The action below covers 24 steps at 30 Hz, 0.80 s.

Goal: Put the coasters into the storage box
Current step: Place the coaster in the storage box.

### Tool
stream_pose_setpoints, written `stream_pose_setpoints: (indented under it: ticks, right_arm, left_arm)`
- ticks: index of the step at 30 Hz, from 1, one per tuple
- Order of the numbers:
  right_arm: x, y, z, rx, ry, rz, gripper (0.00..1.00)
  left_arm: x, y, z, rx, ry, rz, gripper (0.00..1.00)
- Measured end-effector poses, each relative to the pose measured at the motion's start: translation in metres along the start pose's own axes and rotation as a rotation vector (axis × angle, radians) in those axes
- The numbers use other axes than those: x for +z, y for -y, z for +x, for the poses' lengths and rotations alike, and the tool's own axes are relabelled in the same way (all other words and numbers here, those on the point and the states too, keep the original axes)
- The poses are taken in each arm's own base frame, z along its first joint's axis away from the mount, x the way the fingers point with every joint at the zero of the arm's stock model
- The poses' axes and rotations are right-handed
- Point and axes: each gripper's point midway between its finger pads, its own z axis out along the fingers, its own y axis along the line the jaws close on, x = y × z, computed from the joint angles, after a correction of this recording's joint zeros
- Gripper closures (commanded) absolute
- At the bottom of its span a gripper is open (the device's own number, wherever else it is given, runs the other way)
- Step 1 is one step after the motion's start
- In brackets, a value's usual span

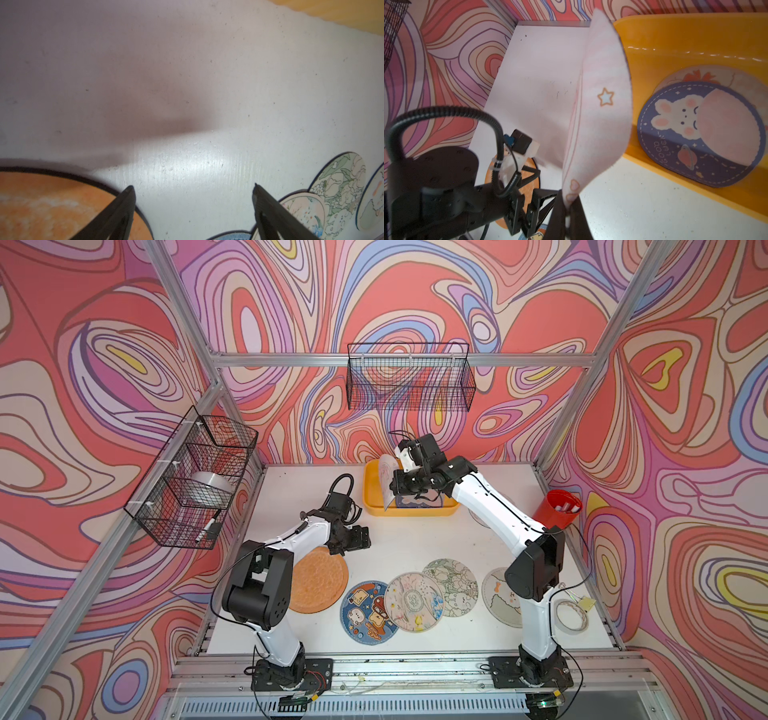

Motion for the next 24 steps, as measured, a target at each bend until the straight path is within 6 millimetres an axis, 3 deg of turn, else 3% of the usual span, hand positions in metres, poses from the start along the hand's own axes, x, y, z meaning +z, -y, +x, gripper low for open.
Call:
stream_pose_setpoints:
  ticks: [8, 15, 21, 22, 24]
  right_arm:
    - [0.045, 0.074, -0.008, 0.072, -0.022, 0.081, 1.0]
    - [0.053, 0.145, -0.01, 0.153, -0.018, 0.151, 1.0]
    - [0.062, 0.2, 0.01, 0.191, -0.065, 0.25, 1.0]
    - [0.064, 0.205, 0.014, 0.192, -0.076, 0.264, 0.95]
    - [0.066, 0.212, 0.023, 0.196, -0.103, 0.289, 0.7]
  left_arm:
    - [-0.003, -0.001, 0.004, 0.0, 0.002, 0.004, 0.08]
    - [-0.006, 0.0, 0.004, 0.002, 0.008, 0.007, 0.08]
    - [-0.007, 0.001, 0.003, 0.003, 0.011, 0.008, 0.07]
    - [-0.007, 0.001, 0.003, 0.003, 0.011, 0.007, 0.07]
    - [-0.007, 0.001, 0.003, 0.002, 0.011, 0.008, 0.07]
